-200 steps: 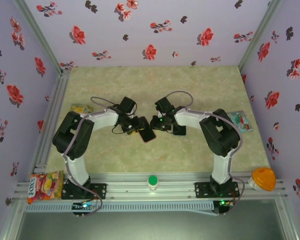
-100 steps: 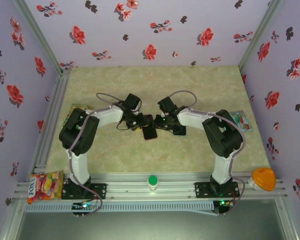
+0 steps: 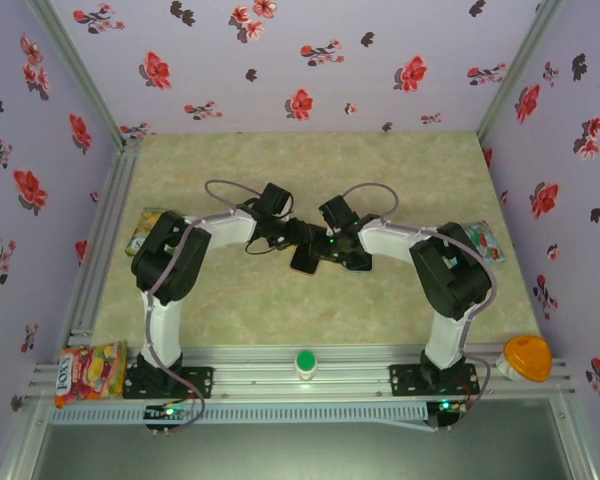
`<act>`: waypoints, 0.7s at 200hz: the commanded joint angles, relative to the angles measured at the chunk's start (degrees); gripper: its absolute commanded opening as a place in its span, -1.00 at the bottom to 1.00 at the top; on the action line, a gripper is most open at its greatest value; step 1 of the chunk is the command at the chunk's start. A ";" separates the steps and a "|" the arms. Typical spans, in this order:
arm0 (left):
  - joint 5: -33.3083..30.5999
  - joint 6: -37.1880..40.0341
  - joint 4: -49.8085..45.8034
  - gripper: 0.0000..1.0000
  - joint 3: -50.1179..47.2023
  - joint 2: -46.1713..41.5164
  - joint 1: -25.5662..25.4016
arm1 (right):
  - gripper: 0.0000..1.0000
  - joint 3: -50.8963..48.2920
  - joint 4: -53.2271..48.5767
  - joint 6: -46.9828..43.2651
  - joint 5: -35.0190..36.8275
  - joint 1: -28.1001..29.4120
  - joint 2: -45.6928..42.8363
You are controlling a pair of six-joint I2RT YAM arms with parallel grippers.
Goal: Put the phone into the phone case
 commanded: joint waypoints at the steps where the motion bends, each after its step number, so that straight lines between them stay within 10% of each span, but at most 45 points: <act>1: 0.34 1.77 13.89 -0.16 0.97 0.95 -1.77 | -0.33 -0.12 1.23 0.83 -1.17 0.43 -0.88; 140: -2.33 -0.23 18.47 -0.16 -15.86 -10.32 2.67 | -0.19 2.47 -0.53 -0.97 -0.17 -0.74 0.25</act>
